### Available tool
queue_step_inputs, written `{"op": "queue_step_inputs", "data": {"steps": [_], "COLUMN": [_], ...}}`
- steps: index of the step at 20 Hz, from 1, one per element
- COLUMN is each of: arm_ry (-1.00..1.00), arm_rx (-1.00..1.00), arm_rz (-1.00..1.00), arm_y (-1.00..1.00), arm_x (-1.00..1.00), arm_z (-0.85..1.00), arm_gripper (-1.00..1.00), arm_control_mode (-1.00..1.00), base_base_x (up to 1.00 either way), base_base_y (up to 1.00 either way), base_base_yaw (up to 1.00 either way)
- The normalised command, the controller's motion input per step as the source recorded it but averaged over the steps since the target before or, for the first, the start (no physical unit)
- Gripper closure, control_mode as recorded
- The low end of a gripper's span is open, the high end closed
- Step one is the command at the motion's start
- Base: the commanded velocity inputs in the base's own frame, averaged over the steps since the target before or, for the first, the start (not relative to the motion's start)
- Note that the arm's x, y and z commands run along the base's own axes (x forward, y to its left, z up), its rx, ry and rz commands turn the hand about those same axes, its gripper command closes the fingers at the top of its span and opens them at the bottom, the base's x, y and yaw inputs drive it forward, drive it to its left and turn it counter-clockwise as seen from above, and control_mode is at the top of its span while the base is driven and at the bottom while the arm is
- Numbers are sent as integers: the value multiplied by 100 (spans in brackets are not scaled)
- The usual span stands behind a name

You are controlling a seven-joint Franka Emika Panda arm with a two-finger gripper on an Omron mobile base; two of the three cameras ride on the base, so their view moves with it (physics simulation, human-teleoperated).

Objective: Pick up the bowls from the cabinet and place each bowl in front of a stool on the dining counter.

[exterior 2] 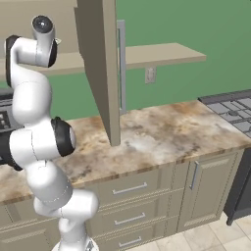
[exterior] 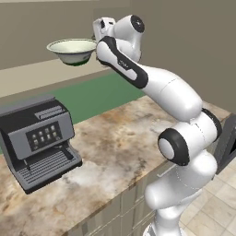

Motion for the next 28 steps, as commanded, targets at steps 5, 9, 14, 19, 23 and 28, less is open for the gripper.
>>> {"op": "queue_step_inputs", "data": {"steps": [5, 9, 14, 19, 23, 28], "arm_ry": [5, 0, 0, 0, 1, 0], "arm_rx": [0, 0, 0, 0, 0, 0], "arm_rz": [2, 4, 4, 3, 2, 0], "arm_y": [3, 16, 14, 7, 9, 8], "arm_x": [6, 22, 26, 22, 19, 10], "arm_z": [-20, -17, -9, -1, 0, 0], "arm_gripper": [-100, -100, -100, 100, 100, 100], "arm_control_mode": [-100, -100, -100, -100, -100, -100], "base_base_x": [0, 0, 0, 0, 0, 0], "base_base_y": [0, 0, 0, 0, 0, 0], "base_base_yaw": [0, 0, 0, 0, 0, 0]}}
